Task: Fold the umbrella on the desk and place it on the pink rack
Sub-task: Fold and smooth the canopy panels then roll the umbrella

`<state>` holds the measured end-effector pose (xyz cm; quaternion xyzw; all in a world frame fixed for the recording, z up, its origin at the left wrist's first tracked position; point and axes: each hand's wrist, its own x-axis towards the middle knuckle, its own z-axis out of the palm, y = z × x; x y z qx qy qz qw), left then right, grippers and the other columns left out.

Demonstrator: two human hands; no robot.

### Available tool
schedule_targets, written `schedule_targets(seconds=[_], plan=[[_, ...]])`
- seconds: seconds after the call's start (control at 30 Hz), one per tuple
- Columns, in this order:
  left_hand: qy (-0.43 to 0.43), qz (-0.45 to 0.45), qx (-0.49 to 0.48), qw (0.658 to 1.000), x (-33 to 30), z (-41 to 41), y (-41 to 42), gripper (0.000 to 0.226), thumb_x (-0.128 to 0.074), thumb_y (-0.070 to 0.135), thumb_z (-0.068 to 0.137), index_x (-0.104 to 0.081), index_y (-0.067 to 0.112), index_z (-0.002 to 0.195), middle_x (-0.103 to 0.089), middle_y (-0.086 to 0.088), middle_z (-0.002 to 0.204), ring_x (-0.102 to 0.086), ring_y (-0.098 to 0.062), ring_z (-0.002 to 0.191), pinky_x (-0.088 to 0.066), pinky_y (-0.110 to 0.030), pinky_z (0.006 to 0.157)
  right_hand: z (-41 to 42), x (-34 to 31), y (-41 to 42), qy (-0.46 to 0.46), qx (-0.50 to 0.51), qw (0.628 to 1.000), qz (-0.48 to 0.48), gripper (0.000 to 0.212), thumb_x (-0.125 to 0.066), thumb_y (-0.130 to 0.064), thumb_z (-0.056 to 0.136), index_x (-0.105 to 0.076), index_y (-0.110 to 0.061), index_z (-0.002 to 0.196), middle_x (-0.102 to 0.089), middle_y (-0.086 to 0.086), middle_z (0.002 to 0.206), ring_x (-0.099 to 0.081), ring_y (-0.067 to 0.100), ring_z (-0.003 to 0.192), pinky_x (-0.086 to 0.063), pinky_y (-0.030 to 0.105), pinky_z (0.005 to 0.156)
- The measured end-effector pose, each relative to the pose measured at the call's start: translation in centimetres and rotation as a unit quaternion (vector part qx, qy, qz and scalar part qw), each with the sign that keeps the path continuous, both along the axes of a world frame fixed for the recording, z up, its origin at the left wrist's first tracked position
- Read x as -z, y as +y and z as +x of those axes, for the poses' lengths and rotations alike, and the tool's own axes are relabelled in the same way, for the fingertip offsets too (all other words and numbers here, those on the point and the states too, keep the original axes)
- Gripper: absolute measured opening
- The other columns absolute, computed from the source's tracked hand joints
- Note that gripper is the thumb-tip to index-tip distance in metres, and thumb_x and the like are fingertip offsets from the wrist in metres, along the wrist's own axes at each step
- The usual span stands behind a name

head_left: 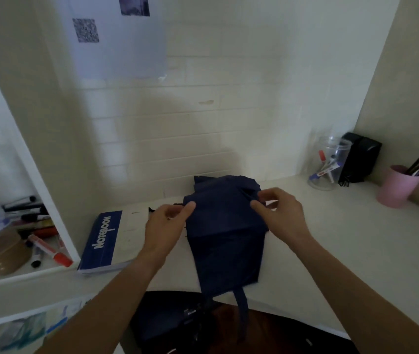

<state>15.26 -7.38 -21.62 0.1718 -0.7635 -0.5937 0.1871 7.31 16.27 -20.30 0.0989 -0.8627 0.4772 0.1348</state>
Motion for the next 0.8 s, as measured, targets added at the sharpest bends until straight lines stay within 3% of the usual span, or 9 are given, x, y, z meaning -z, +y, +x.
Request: schedule_targets(seconds=[0.1,0.2,0.33,0.47,0.57,0.63,0.7,0.77,0.8], plan=[[-0.024,0.148,0.046,0.988,-1.6,-1.5,0.8,0.021,-0.079,0.037,0.085,-0.071,0.018,0.081,-0.072,0.007,0.088,-0.064,-0.008,0.081,-0.045,-0.02,0.064,-1.2,-0.5,-1.3,-0.072,-0.041,0.996,-0.035,0.038,-0.081,-0.024,0.079,-0.067,-0.016,0.113,-0.073,0.001,0.105,-0.067,0.016,0.093,-0.055,0.033,0.089],[-0.012,0.18,0.054,0.982,-1.3,-1.8,0.8,0.02,-0.083,0.026,0.082,-0.077,0.01,0.091,-0.078,-0.005,0.099,-0.072,-0.019,0.093,-0.056,-0.026,0.078,-1.4,-0.6,-1.2,-0.099,-0.078,0.988,-0.086,0.045,-0.083,-0.013,0.077,-0.063,-0.013,0.117,-0.071,0.005,0.109,-0.068,0.02,0.098,-0.057,0.039,0.093],[0.002,0.175,0.093,0.98,-0.7,-0.6,0.8,0.025,-0.08,0.024,0.085,-0.077,0.01,0.105,-0.079,-0.005,0.106,-0.072,-0.025,0.106,-0.055,-0.039,0.101,-0.4,-1.2,-0.6,-0.14,-0.14,0.97,-0.144,0.049,-0.079,0.0,0.08,-0.058,-0.011,0.123,-0.069,0.01,0.108,-0.064,0.017,0.069,-0.058,0.023,0.064],[0.013,0.156,0.095,0.983,-0.2,1.1,1.3,0.021,-0.074,0.03,0.091,-0.079,0.012,0.099,-0.08,-0.003,0.102,-0.073,-0.017,0.099,-0.055,-0.026,0.092,1.0,-0.7,0.6,-0.117,-0.152,0.972,-0.134,0.047,-0.083,-0.001,0.076,-0.066,-0.015,0.117,-0.066,0.012,0.092,-0.062,0.014,0.064,-0.05,0.015,0.056],[0.015,0.083,0.087,0.993,1.7,2.6,1.4,0.042,-0.071,0.036,0.092,-0.073,-0.006,0.093,-0.075,-0.013,0.086,-0.066,-0.015,0.081,-0.048,-0.013,0.07,2.5,0.8,2.2,-0.055,-0.19,0.978,-0.071,0.054,-0.083,0.0,0.074,-0.066,-0.024,0.119,-0.062,0.01,0.089,-0.059,0.015,0.069,-0.051,0.018,0.064],[0.009,0.028,0.098,0.995,3.3,3.8,1.5,0.061,-0.068,0.045,0.091,-0.064,-0.014,0.083,-0.061,-0.015,0.072,-0.056,-0.017,0.072,-0.043,-0.018,0.064,3.6,1.8,3.0,-0.028,-0.22,0.974,-0.04,0.058,-0.082,0.002,0.075,-0.066,-0.027,0.123,-0.06,0.006,0.086,-0.056,0.015,0.065,-0.051,0.022,0.065],[-0.017,-0.002,0.11,0.994,4.9,4.9,1.6,0.069,-0.064,0.055,0.091,-0.056,-0.008,0.064,-0.055,-0.015,0.063,-0.051,-0.015,0.065,-0.041,-0.025,0.066,4.5,3.0,3.4,-0.012,-0.23,0.973,0.0,0.055,-0.081,0.001,0.077,-0.068,-0.029,0.122,-0.062,0.0,0.084,-0.057,0.012,0.063,-0.052,0.022,0.063],[-0.03,-0.039,0.098,0.994,5.8,5.6,1.8,0.065,-0.063,0.054,0.093,-0.052,0.003,0.054,-0.053,-0.01,0.055,-0.05,-0.01,0.058,-0.041,-0.026,0.064,5.1,4.2,3.6,0.005,-0.216,0.975,0.045,0.044,-0.082,-0.002,0.077,-0.074,-0.029,0.112,-0.065,-0.004,0.083,-0.059,0.006,0.063,-0.05,0.018,0.063],[-0.034,-0.067,0.084,0.994,6.1,5.9,1.9,0.059,-0.064,0.05,0.093,-0.061,0.004,0.056,-0.061,-0.007,0.057,-0.054,-0.008,0.057,-0.043,-0.025,0.064,5.3,4.6,3.7,0.008,-0.204,0.977,0.059,0.039,-0.082,-0.002,0.077,-0.076,-0.028,0.105,-0.068,-0.005,0.084,-0.06,0.005,0.064,-0.048,0.015,0.062]])
